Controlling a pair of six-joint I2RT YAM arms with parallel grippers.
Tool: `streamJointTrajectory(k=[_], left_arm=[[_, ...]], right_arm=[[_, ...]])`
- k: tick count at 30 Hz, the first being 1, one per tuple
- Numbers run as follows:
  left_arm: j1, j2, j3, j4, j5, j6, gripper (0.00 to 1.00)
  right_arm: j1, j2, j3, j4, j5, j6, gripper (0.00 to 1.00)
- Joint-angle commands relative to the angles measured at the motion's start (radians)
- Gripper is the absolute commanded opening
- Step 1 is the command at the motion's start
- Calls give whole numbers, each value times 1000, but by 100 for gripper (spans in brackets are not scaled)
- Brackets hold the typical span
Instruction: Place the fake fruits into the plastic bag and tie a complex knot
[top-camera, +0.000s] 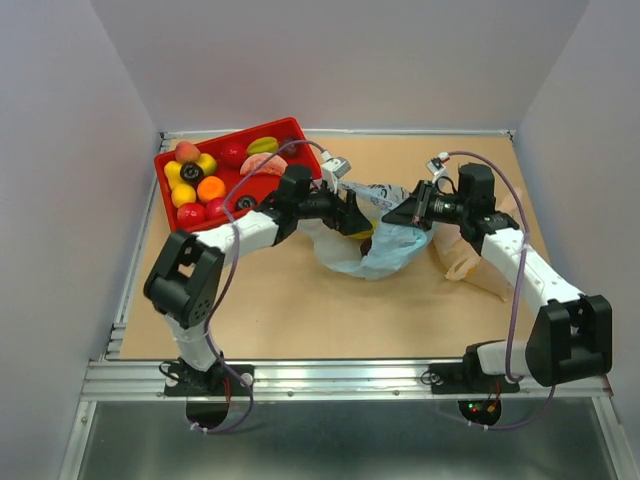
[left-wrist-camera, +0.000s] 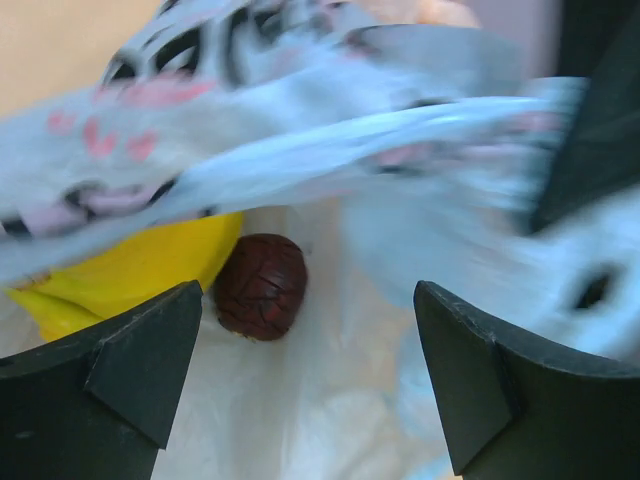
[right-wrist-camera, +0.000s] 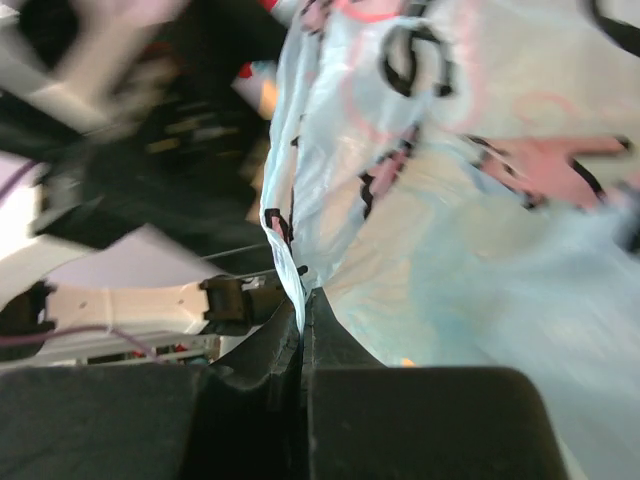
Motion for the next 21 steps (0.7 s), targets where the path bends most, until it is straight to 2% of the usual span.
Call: streamJointTrajectory(k=[1, 4, 6, 7, 8, 9, 11, 12, 14, 18, 21], left_arm=[[50, -232, 5, -238, 158, 266, 99], [150, -309, 39, -401, 196, 381, 98], [228, -326, 100, -567, 202, 530, 98], [306, -316, 129, -695, 184, 589, 99], [342, -300, 160, -763, 150, 754, 99], [371, -255, 231, -835, 122, 841, 99], [516, -177, 316, -1003, 35, 1040, 98], [517, -147, 344, -1003, 35, 1041, 98], [619, -81, 448, -1058, 3, 1082, 98], [695, 78, 601, -1118, -120, 1052, 96], [712, 103, 600, -1140, -217, 1098, 96]], right_arm=[[-19, -3, -51, -3, 28, -62, 0], [-19, 19, -75, -3, 28, -94, 0], [-20, 40, -78, -3, 26, -111, 0], [-19, 46, -78, -2, 28, -122, 0], [-19, 52, -78, -2, 28, -126, 0], [-19, 58, -77, 0, 26, -129, 0], [-19, 66, -66, 1, 28, -138, 0], [-19, 66, -66, 1, 28, -140, 0], [-20, 69, -55, 0, 28, -143, 0], [-19, 66, -43, 0, 28, -151, 0], [-20, 63, -42, -2, 25, -155, 0]])
